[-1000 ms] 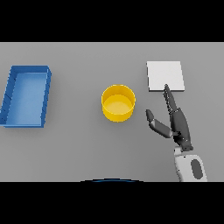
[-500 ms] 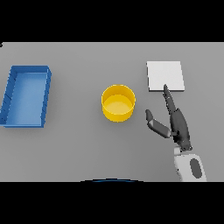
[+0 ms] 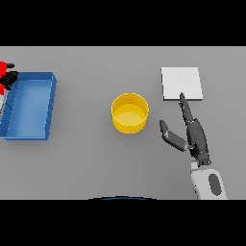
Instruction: Pick up the red beaker and tilt it to pour out 1 green nut into yellow bowl. Pick up the yellow bowl and place it on the metallic measuring scale.
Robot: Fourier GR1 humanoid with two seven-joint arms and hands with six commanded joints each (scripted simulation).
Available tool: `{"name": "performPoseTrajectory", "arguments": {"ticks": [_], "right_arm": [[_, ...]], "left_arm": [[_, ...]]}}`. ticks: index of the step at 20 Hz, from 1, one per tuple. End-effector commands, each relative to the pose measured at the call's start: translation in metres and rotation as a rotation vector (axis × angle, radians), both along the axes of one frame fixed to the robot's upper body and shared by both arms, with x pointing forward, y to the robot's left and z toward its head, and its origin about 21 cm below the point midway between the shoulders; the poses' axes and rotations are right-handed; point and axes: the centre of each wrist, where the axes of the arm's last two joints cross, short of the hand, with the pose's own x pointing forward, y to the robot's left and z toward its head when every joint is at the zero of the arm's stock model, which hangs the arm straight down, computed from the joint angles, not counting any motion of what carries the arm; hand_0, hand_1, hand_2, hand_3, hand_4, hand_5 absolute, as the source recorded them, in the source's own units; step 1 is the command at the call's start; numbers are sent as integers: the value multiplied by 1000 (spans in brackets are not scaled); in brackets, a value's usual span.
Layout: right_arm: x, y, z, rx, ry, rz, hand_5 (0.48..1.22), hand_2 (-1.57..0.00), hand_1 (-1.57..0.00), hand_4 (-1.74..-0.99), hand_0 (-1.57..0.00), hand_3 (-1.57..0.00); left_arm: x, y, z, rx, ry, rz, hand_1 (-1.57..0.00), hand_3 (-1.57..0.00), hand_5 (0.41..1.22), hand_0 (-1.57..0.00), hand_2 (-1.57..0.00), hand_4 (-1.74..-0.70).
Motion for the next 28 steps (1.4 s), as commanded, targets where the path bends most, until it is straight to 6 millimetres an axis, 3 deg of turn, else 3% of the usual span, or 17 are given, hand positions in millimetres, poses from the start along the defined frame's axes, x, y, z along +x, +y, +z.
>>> {"name": "performPoseTrajectory", "arguments": {"ticks": [1,2,3,4,5,7,10,15,19,22,25,28], "right_arm": [[2,-1,0,2,4,4,679,1,1,-1168,1,1],[0,-5,-1,-3,8,4,678,1,1,-1165,1,1],[-1,-3,0,-3,-9,5,675,1,1,-1165,1,1],[-1,-1,-1,-10,-1,-3,671,1,1,-1163,1,1],[0,1,-1,-9,-1,-4,669,1,1,-1159,1,1],[0,-1,-2,-11,-4,3,671,1,1,-1162,1,1],[-2,-2,0,-2,-18,9,680,1,1,-1147,1,1],[1,-5,4,-16,-1,5,688,1,1,-1164,1,1],[-2,-1,5,-55,13,-8,672,1,1,-1175,1,1],[3,2,11,-140,-11,69,703,1,1,-1132,1,1],[15,4,23,-316,-26,207,728,1,1,-1172,1,1],[34,8,42,-620,-50,331,704,1,1,-1216,1,1]], "left_arm": [[-9,-1,-1,-7,28,-19,-1571,-1366,955,-1571,-1571,-1735],[-15,-3,4,-4,55,-54,-1571,-1407,888,-1571,-1571,-1661],[-22,-6,5,-8,55,-89,-1571,-1368,827,-1571,-1571,-1493],[-30,-6,9,15,67,-150,-1545,-1238,774,-1571,-1489,-1311],[-35,-3,13,33,69,-205,-1380,-1098,740,-1495,-1311,-1155],[-43,-2,16,-11,93,-299,-883,-707,697,-1003,-839,-933],[-49,2,19,25,149,-337,-452,-361,656,-513,-429,-785],[-44,2,5,81,150,-329,-147,-118,647,-167,-140,-724],[-39,-2,8,104,92,-314,-60,-48,658,-68,-57,-708],[-39,-1,11,89,29,-324,-30,-24,679,-34,-29,-710],[-38,-6,12,91,23,-319,-15,-12,683,-17,-14,-713],[-42,0,10,73,1,-333,-7,-6,667,-8,-7,-720]]}}
